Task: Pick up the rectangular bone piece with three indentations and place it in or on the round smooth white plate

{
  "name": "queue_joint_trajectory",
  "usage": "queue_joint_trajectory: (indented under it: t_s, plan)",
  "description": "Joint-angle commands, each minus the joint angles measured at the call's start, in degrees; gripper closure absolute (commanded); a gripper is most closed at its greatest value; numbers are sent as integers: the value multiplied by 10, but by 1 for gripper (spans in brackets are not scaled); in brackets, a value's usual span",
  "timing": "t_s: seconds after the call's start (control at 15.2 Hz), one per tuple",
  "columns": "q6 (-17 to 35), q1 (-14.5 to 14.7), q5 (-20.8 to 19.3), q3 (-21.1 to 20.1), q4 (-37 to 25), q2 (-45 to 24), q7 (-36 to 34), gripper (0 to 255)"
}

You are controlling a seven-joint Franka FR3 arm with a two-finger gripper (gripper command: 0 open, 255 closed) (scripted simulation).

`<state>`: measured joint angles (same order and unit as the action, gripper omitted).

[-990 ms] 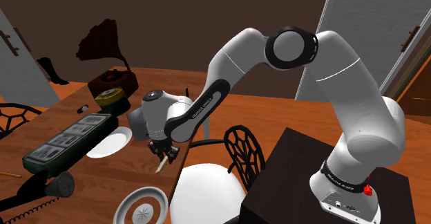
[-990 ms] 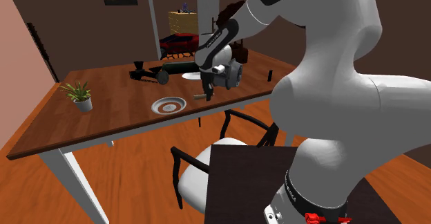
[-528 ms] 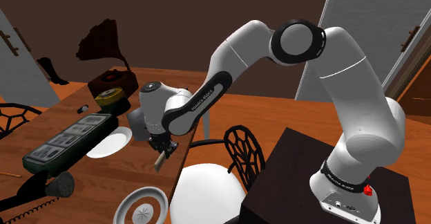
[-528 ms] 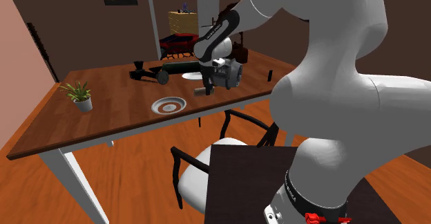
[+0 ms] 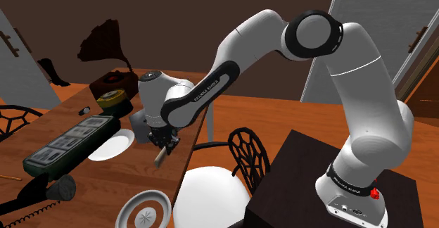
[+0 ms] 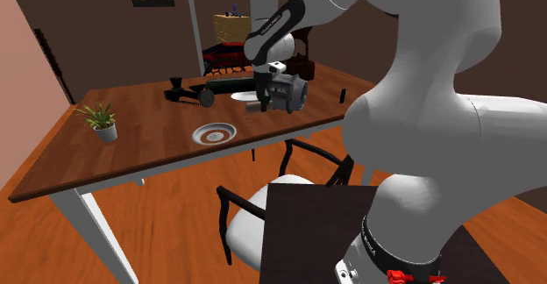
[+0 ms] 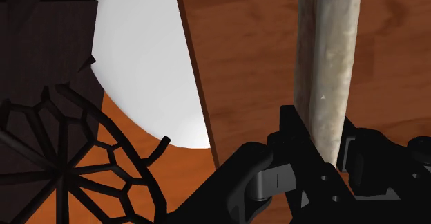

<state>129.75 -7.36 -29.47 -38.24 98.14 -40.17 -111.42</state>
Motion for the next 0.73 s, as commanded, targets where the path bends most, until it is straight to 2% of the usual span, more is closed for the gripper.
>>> queue_joint_trajectory:
  t_s: [0.0,0.07,0.66]
  plan:
    - [-10,-4,7,-6,-2,9,4,255]
    - [-12,-4,8,-7,-2,11,4,255]
    - [-23,95,-3,-14,-17,2,-101,255]
